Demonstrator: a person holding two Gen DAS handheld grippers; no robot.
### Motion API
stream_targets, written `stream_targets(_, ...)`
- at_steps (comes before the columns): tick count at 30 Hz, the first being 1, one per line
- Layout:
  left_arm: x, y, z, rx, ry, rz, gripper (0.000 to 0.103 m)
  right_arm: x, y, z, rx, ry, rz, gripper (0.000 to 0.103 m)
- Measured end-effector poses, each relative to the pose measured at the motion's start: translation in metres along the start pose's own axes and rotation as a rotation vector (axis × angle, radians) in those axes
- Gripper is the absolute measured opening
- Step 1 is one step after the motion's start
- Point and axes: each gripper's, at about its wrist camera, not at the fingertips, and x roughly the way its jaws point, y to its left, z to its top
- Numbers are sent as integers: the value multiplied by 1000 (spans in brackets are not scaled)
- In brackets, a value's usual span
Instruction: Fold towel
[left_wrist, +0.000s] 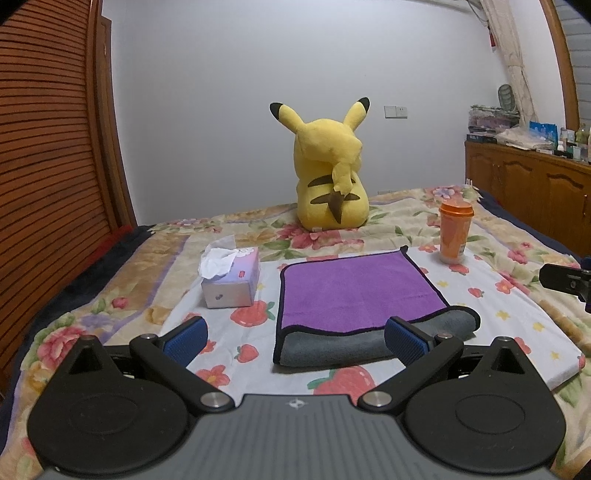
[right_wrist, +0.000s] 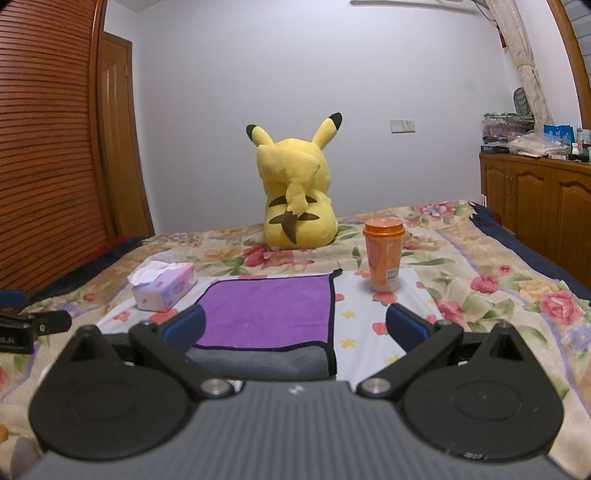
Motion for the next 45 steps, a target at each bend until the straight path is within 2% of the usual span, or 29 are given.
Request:
stream_targets(22, 52, 3, 6, 65, 162, -34, 100, 46, -1, -2, -78, 150, 21, 103)
stream_targets(26, 65, 8, 7, 57, 201, -30, 100, 56, -1, -4, -100, 172, 21, 100)
stream_targets(28, 71, 12, 7, 52, 213, -29, 100, 63, -2, -6, -114, 192, 15, 95)
stream_targets(34, 94, 19, 8, 47, 267, -20, 100, 80, -6, -10, -108, 234, 19, 95)
stream_targets(41, 116, 29, 9, -18, 306, -79, 100, 92, -7, -13, -97, 271, 34, 95)
stream_targets(45, 126, 29, 11, 4, 306, -69, 100, 101, -7, -14, -95, 284, 38, 95)
